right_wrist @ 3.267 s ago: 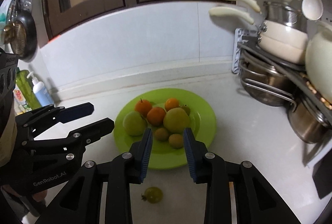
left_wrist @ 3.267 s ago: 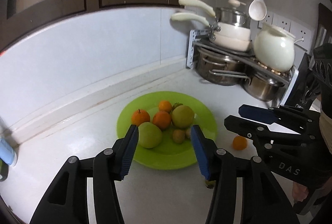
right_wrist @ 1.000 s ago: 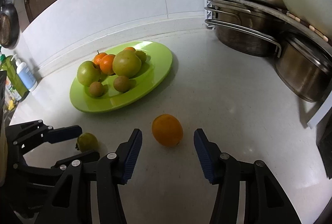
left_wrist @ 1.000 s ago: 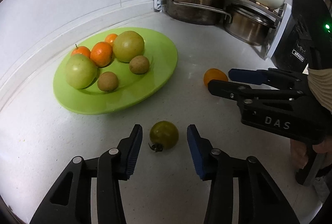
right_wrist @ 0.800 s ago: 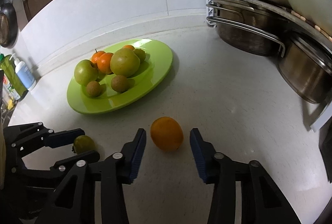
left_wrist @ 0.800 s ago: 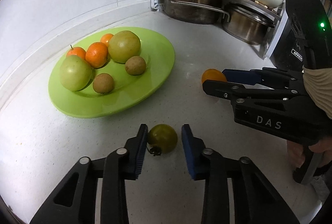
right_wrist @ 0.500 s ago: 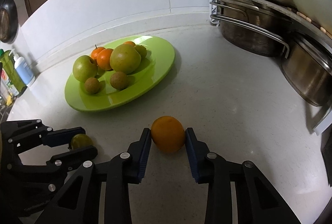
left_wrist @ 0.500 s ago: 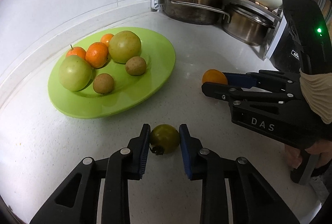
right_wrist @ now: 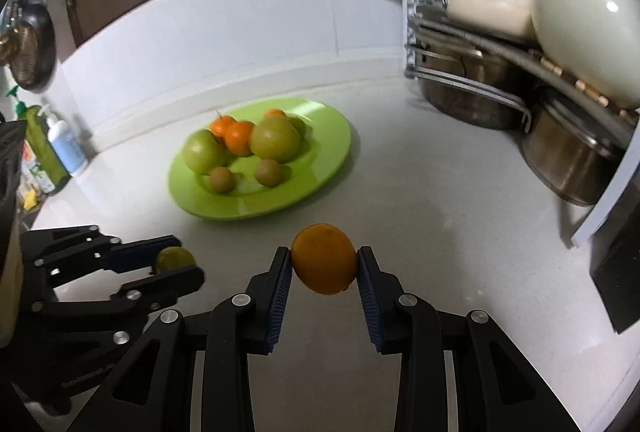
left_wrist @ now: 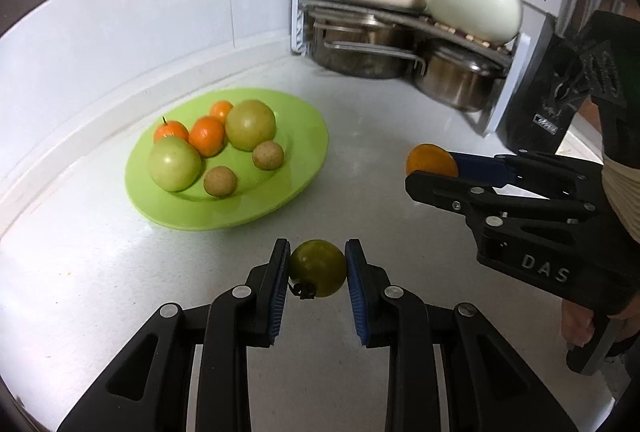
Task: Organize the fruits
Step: 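Carry the green fruit and orange over the green plate with both tools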
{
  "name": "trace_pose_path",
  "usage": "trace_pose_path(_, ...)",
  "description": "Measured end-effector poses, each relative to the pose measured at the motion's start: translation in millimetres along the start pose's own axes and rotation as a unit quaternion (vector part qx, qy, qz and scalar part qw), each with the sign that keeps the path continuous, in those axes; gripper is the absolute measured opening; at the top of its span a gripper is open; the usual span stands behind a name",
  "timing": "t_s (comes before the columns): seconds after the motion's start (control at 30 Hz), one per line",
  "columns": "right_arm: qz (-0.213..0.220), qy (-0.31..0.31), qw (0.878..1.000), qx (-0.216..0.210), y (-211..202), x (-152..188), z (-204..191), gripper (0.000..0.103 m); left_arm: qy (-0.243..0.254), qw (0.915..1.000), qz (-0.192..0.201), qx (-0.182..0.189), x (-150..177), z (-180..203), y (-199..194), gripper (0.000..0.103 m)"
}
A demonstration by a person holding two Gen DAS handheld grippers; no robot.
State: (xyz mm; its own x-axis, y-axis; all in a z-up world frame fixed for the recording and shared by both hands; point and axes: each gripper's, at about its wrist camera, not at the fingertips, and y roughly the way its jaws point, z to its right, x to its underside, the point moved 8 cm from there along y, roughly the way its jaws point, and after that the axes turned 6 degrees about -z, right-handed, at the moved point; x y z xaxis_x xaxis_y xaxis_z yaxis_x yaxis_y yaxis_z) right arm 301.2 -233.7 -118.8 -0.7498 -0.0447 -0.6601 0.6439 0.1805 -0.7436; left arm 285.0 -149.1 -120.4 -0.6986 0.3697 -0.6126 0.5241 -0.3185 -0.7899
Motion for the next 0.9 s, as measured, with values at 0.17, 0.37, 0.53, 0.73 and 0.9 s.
trace_pose_path(0.17, 0.021, -0.003, 1.0, -0.005, -26.9, 0.2, -15.6, 0.034, -0.002, 0.9998, 0.018, 0.003, 1.5, 2.0, -24.0, 0.028)
trace_pose_path(0.37, 0.036, 0.005, 0.999, -0.012, -48.2, 2.7, -29.7, 0.034, -0.007, 0.9994, 0.033, 0.011, 6.7, 0.9, -48.5, 0.028)
trace_pose_path(0.53, 0.043, 0.008, 0.999, -0.015, -57.3, 3.0, -41.5, 0.034, -0.012, 0.9985, 0.053, 0.005, 7.0, -7.7, -64.8, 0.028)
trace_pose_path(0.73, 0.057, 0.004, 0.998, -0.018, -65.3, -6.0, -56.3, 0.034, -0.018, 0.9976, 0.066, 0.007, 4.0, -21.1, -78.4, 0.028)
trace_pose_path(0.9, 0.066, -0.002, 0.998, -0.017, -67.1, -17.2, -65.2, 0.034, -0.014, 0.9962, 0.086, -0.005, -6.6, -32.4, -88.7, 0.028)
